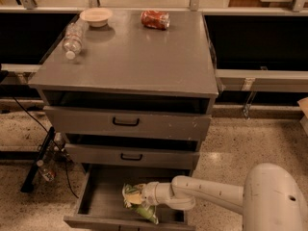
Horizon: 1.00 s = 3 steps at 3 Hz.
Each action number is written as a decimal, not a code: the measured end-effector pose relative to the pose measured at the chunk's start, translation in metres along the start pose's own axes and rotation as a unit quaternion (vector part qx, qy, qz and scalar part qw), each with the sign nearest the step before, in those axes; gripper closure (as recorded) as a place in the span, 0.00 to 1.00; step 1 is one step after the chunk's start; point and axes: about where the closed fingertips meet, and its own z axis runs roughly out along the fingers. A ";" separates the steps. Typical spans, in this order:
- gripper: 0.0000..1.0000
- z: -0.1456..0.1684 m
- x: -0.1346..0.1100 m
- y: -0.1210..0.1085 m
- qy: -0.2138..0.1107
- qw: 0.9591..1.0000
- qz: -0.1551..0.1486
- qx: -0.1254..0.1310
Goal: Place green jalapeno chip bag into bottom drawer
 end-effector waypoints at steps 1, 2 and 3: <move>1.00 0.000 0.000 0.000 0.000 1.000 0.000 0.000; 1.00 0.016 0.005 -0.013 -0.015 1.000 0.006 0.000; 1.00 0.058 0.018 -0.048 -0.044 0.999 0.010 0.014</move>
Offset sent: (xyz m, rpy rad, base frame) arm 0.0360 0.0180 -0.0513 0.0756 -0.0048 -0.0709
